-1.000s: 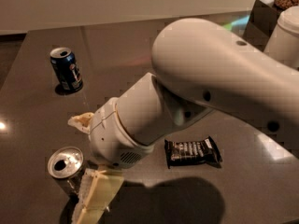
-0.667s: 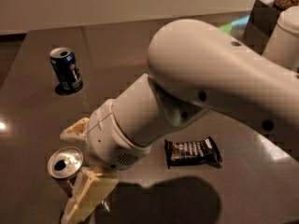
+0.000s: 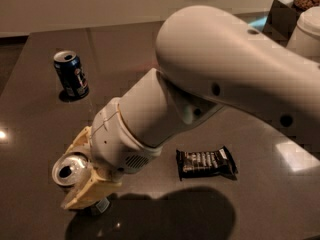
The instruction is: Knock redbull can over
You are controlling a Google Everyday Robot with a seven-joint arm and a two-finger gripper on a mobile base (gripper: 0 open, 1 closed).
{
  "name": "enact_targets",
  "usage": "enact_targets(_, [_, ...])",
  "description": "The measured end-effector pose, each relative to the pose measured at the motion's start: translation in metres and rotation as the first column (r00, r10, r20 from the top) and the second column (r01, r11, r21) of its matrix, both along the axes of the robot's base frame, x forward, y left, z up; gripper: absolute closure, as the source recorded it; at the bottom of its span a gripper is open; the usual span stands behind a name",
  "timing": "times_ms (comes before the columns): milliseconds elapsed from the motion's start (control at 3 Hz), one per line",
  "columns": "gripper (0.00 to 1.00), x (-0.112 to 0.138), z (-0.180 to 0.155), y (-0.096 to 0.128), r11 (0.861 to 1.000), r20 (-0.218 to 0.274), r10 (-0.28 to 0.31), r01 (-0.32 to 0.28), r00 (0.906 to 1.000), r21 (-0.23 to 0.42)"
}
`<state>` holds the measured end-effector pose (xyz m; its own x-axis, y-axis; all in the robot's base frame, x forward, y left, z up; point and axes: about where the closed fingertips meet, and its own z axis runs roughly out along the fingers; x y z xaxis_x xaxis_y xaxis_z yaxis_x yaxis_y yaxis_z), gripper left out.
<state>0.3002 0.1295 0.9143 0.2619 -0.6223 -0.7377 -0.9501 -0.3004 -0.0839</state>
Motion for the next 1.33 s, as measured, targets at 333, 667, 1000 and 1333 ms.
enact_targets(333, [0.97,0.022,0.023,-0.01,0.998,0.06,-0.029,0.033,0.9977,-0.062])
enact_targets(667, [1.0,0.046,0.039,-0.023,0.984,0.146,-0.033,0.058,0.9887,-0.17])
enact_targets(1000, [1.0,0.064,0.037,-0.035,0.952,0.208,0.001,0.063,0.9781,-0.299])
enact_targets(1333, [1.0,0.077,0.021,-0.045,0.906,0.235,0.046,0.059,0.9709,-0.419])
